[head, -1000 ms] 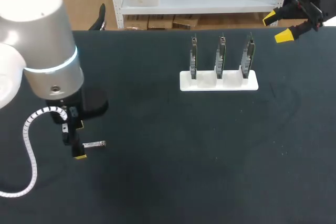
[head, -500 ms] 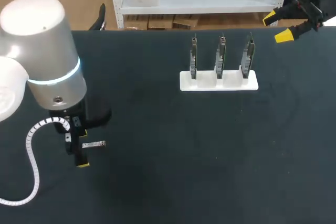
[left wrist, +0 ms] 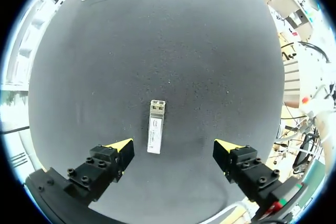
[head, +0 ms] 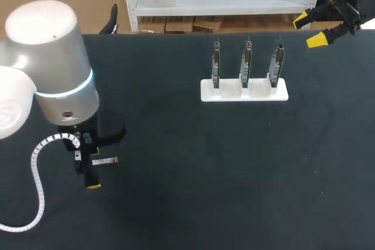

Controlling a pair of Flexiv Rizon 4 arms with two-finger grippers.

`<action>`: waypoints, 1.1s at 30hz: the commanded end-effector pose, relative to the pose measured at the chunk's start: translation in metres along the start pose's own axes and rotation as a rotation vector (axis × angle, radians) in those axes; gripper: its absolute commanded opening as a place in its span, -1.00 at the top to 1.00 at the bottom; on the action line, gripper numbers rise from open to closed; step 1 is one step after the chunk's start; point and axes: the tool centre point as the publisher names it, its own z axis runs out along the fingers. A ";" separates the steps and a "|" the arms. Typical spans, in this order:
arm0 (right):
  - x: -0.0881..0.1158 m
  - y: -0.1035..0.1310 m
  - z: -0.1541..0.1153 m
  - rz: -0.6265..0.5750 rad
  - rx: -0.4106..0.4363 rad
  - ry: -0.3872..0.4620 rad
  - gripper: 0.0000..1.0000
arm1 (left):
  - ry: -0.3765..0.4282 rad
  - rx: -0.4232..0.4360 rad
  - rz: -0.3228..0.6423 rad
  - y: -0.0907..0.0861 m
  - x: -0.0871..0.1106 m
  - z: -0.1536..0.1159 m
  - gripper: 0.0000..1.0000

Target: Pick up the optical module with the left hand, and insert it into the network port with the right hand.

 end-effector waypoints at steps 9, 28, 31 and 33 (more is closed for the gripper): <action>0.000 0.002 0.001 -0.002 0.005 0.000 -1.00 | 0.004 0.007 0.016 0.003 -0.005 0.002 -1.00; 0.000 0.002 0.001 -0.002 0.005 0.000 -1.00 | 0.013 0.018 0.015 0.007 -0.006 0.005 -1.00; 0.000 0.002 0.001 -0.002 0.005 0.000 -1.00 | 0.017 0.019 0.011 0.007 -0.005 0.006 -1.00; 0.000 0.002 0.001 -0.002 0.005 0.000 -1.00 | 0.020 0.019 0.009 0.007 -0.004 0.006 -1.00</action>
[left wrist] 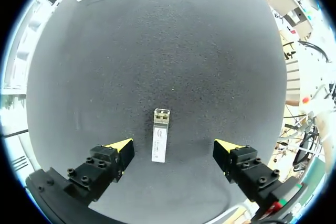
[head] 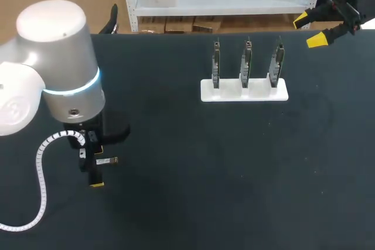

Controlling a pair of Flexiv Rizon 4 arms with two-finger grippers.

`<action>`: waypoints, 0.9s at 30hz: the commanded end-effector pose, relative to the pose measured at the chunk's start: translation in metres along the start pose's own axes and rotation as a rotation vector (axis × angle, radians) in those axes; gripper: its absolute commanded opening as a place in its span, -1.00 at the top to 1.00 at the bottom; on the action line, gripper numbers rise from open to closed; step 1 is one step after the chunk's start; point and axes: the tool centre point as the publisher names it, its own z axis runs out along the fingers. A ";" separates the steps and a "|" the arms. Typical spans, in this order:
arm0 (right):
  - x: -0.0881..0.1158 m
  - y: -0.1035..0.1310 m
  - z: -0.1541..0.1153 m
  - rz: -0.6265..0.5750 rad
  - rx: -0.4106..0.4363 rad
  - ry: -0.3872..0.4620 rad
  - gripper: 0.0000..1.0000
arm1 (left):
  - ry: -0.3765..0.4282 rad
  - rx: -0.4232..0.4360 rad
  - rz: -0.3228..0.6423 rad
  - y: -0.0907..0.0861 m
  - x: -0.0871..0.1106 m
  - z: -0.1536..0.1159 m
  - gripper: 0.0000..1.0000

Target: Pick up the optical module with the left hand, and insert it into the network port with the right hand.

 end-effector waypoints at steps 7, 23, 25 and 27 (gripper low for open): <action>0.000 0.002 0.001 -0.002 0.005 0.000 -1.00 | -0.009 0.012 -0.014 0.002 0.000 0.003 -1.00; 0.000 0.002 0.001 -0.002 0.005 0.000 -1.00 | -0.009 0.017 -0.019 0.002 0.001 0.004 -1.00; 0.000 0.002 0.001 -0.002 0.005 0.000 -1.00 | -0.013 0.015 -0.021 0.002 0.001 0.004 -0.11; 0.000 0.002 0.001 -0.002 0.005 0.000 -1.00 | -0.018 0.013 -0.020 0.001 0.002 0.005 1.00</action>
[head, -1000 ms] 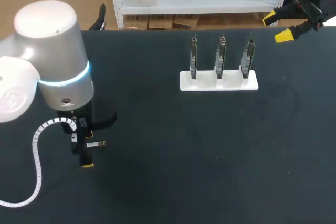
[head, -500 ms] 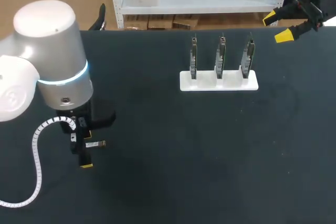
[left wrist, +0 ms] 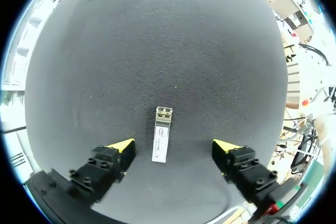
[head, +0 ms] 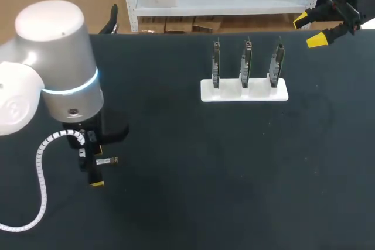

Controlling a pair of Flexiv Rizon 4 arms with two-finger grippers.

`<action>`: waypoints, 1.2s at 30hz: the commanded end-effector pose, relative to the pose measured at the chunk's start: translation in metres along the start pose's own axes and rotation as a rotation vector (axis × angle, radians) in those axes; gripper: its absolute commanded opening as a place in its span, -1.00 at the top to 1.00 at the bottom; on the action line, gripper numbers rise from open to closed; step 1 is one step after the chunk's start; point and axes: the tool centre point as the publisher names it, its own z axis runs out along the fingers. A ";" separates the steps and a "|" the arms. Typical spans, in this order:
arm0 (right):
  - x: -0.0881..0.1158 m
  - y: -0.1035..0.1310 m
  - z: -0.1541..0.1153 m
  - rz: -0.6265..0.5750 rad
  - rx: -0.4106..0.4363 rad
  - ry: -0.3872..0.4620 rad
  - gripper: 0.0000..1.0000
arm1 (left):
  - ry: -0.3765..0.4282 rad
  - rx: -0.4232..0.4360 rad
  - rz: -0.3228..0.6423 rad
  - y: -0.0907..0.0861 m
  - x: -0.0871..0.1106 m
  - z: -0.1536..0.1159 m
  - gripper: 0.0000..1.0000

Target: Pick up the optical module with the left hand, and insert it into the network port with the right hand.

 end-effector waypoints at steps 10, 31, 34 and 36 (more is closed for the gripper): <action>0.000 0.002 0.001 -0.002 0.005 0.000 -1.00 | -0.002 -0.004 0.009 0.000 0.002 0.002 1.00; 0.000 0.002 0.001 -0.002 0.005 0.000 -1.00 | -0.189 -0.088 -0.035 0.036 -0.029 -0.050 1.00; 0.000 0.002 0.001 -0.002 0.005 0.000 -1.00 | -0.274 -0.127 -0.034 0.054 -0.051 -0.077 1.00; 0.000 0.002 0.001 -0.002 0.005 0.000 -1.00 | -0.333 -0.156 -0.033 0.064 -0.064 -0.097 1.00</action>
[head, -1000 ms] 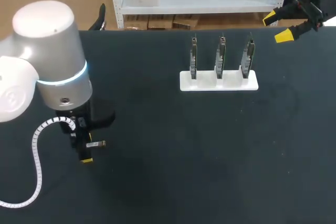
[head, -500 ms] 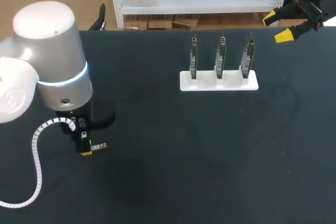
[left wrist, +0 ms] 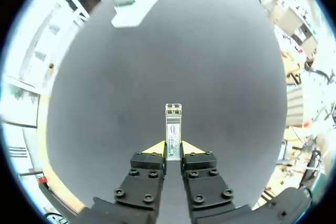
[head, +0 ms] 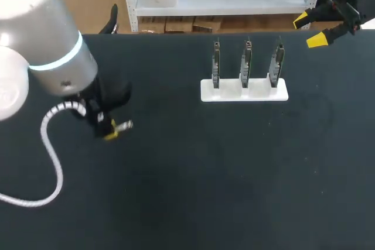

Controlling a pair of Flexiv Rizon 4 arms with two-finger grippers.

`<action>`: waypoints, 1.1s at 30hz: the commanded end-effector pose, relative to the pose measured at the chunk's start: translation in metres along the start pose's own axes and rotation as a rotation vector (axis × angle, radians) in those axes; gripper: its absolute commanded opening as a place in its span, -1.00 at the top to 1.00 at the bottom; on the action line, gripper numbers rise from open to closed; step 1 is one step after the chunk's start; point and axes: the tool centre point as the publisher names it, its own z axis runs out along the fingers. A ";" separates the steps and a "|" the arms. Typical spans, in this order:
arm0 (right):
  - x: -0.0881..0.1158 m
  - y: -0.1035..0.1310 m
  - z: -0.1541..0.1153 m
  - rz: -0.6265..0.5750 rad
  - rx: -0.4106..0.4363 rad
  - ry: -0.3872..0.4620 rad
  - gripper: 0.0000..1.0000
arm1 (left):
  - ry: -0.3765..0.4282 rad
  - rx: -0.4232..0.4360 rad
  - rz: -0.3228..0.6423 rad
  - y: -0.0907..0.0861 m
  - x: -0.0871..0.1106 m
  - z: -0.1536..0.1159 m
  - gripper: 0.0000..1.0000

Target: Pick up the optical module with the left hand, and insert it into the network port with the right hand.

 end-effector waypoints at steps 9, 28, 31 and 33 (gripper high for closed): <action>0.000 0.002 0.001 -0.002 0.005 0.000 -1.00 | -0.328 -0.097 -0.044 0.053 -0.069 -0.089 1.00; 0.000 0.002 0.001 -0.002 0.005 0.000 -1.00 | -0.344 -0.141 -0.083 0.051 -0.069 -0.100 1.00; 0.000 0.002 0.001 -0.002 0.005 0.000 -1.00 | -0.423 -0.141 -0.072 0.050 -0.090 -0.101 1.00; 0.000 0.002 0.001 -0.002 0.005 0.000 -1.00 | -0.483 -0.138 -0.051 0.054 -0.111 -0.101 1.00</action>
